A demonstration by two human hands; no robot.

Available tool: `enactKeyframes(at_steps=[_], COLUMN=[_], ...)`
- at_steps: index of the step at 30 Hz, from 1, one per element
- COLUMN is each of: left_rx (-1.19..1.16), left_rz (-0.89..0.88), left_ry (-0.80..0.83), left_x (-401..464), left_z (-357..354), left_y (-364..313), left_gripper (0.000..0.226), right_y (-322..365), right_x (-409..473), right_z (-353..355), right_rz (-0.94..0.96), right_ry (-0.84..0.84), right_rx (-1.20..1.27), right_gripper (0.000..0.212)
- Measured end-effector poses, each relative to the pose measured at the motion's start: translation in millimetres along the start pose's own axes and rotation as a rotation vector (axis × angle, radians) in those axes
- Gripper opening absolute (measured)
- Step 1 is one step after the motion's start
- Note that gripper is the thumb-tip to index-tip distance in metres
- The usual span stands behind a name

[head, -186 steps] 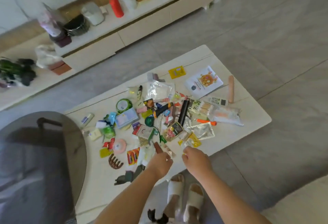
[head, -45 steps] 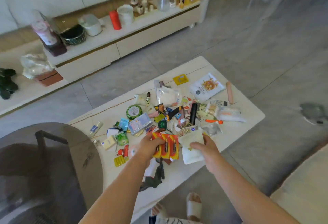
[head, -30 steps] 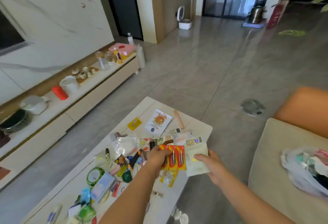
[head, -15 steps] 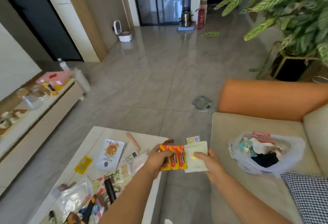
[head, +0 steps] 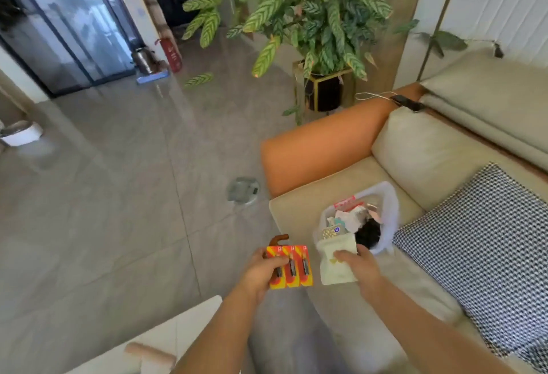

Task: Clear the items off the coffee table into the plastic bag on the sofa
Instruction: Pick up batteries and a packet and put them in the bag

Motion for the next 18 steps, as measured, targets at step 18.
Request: enactKeyframes(at_steps=[18], left_rx=[0.263], left_rz=[0.151], left_ry=[0.022], left_x=[165.0], left_z=[-163.5], left_y=[-59.3], left_gripper=[0.041], right_y=[-4.3], right_x=[165.9], right_z=[114.2], right_rz=[-0.126], right_ry=[-0.282], right_rx=[-0.152], right_gripper=[0.030])
Point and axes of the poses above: each hand's wrist, its own x-axis towards the middle knuckle, its own z-axis out of the back of the hand, y = z × x, the point moved 10 cm from there along x, towards the middle knuckle, and after that the axes turned 13 degrees about z, right-handed, at the moved point
